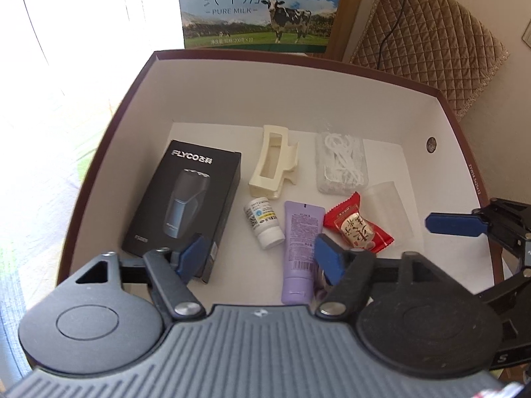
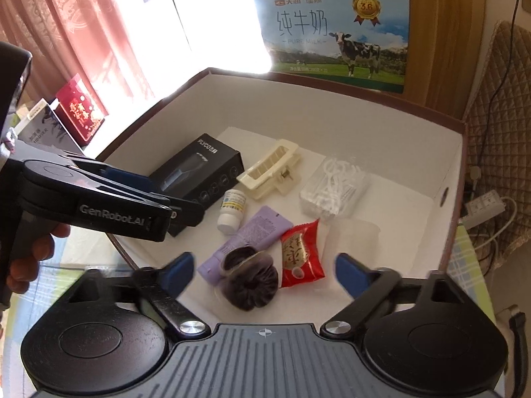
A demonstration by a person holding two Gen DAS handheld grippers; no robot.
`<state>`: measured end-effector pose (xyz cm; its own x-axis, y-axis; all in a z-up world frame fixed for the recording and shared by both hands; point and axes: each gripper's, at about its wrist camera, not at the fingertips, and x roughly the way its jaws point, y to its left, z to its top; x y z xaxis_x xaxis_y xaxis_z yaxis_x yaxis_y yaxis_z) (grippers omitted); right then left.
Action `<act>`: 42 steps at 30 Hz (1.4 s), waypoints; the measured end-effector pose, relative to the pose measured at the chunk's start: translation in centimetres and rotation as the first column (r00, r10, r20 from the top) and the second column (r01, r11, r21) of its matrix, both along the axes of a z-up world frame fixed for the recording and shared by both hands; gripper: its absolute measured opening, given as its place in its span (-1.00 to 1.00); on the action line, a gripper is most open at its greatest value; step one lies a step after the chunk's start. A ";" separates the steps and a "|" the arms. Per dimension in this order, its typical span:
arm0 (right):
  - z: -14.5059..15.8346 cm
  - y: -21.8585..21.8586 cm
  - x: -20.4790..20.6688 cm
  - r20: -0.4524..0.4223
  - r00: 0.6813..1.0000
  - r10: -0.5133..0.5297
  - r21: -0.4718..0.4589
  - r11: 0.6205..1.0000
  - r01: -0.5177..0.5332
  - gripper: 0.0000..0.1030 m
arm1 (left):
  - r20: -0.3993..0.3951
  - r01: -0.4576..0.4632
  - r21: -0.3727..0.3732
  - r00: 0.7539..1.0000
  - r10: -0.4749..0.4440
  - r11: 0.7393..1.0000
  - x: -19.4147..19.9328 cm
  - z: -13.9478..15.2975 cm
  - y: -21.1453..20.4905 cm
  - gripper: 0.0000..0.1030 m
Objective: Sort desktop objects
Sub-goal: 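Lower both tools into the brown box and open them to release, then withdraw both tools from the brown box back over the remaining items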
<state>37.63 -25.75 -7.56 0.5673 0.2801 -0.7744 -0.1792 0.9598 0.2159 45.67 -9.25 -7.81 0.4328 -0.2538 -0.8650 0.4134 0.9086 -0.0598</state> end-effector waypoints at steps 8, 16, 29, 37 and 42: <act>1.4 0.0 -1.1 0.024 0.999 -0.025 -0.001 1.000 0.025 0.96 | 0.046 -0.002 0.023 0.999 0.001 1.000 -0.9 1.6 0.4 0.63; 2.7 0.1 -2.4 0.026 0.996 -0.087 -0.021 0.996 0.088 0.96 | 0.107 -0.008 0.052 0.994 0.002 0.999 -2.2 3.2 0.5 0.66; 5.5 0.2 -6.0 0.070 0.988 -0.137 -0.043 0.989 0.140 0.96 | 0.179 -0.013 0.065 0.984 0.001 0.998 -6.3 5.9 1.4 0.76; 7.3 0.7 -8.6 0.117 0.984 -0.136 -0.062 0.988 0.144 0.96 | 0.212 -0.027 0.053 0.977 0.015 0.998 -9.3 7.7 2.5 0.80; 8.2 0.8 -10.4 0.143 0.980 -0.137 -0.054 0.988 0.146 0.96 | 0.232 -0.043 0.032 0.972 0.034 0.999 -11.1 8.6 3.4 0.86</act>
<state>27.19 -24.95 0.66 0.7004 0.1421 -0.6994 -0.0644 0.9886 0.1364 34.53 -5.81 0.76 0.6309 -0.2033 -0.7488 0.3768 0.9239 0.0666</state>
